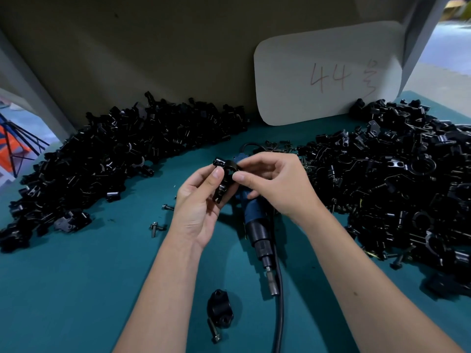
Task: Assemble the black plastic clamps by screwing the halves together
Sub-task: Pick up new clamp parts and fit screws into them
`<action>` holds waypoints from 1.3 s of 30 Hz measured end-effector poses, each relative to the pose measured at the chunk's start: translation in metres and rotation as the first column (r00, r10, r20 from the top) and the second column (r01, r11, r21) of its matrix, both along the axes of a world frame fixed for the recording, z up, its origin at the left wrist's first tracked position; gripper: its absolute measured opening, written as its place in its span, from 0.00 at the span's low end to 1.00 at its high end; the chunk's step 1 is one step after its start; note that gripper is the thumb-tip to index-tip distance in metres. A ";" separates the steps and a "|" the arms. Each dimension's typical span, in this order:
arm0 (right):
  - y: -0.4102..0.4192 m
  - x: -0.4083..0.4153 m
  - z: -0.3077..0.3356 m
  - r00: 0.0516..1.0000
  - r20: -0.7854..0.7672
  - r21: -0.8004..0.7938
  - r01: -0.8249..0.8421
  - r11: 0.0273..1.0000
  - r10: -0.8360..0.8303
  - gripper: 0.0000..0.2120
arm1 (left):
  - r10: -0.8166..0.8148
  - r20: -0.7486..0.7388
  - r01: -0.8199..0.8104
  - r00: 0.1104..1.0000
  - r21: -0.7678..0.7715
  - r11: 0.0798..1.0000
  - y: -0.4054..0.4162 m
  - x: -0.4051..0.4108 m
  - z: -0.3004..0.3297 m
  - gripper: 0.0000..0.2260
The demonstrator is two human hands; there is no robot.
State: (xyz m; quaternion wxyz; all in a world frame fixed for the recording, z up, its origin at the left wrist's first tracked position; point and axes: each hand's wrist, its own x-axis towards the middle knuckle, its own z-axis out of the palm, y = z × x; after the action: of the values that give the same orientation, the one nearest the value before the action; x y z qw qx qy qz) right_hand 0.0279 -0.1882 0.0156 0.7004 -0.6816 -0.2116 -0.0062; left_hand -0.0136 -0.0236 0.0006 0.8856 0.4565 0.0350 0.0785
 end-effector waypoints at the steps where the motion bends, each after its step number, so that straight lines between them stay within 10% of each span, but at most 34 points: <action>1: -0.006 0.004 0.001 0.995 0.067 -0.077 0.084 0.994 -0.079 0.05 | 0.006 -0.003 -0.006 1.000 0.002 1.000 0.000 0.000 0.000 0.04; 4: -0.033 0.022 0.004 0.870 0.368 -0.468 0.478 0.743 -0.329 0.03 | 0.014 -0.016 -0.014 1.000 0.007 1.000 -0.001 0.001 0.001 0.05; 8: -0.045 0.038 0.007 0.907 0.354 -0.867 0.410 0.284 -0.229 0.17 | 0.014 -0.022 -0.014 1.000 0.004 1.000 -0.003 0.003 0.001 0.04; 16: -0.043 0.058 0.020 0.942 0.203 -0.928 0.272 0.254 -0.267 0.08 | 0.002 -0.036 -0.001 0.999 0.029 1.000 -0.002 0.003 -0.002 0.04; 19: -0.049 0.057 0.022 0.918 0.244 -0.863 0.353 0.362 -0.313 0.07 | 0.000 -0.023 0.001 1.000 0.042 0.999 -0.002 0.004 -0.004 0.04; 25: -0.025 0.021 0.028 0.961 0.056 -0.203 0.277 0.939 -0.271 0.04 | 0.035 0.036 -0.041 0.999 0.164 0.986 -0.005 0.007 -0.006 0.08; 39: 0.002 0.002 0.007 0.970 0.209 -0.226 0.175 0.958 -0.128 0.05 | 0.010 0.107 -0.047 0.994 0.351 0.935 -0.001 0.004 -0.008 0.07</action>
State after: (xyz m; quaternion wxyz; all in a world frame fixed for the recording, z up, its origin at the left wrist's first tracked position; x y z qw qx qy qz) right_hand 0.0299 -0.1859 0.0227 0.5855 -0.7727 -0.2242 -0.0999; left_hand -0.0092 -0.0244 -0.0074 0.7886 0.6028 -0.0192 0.1200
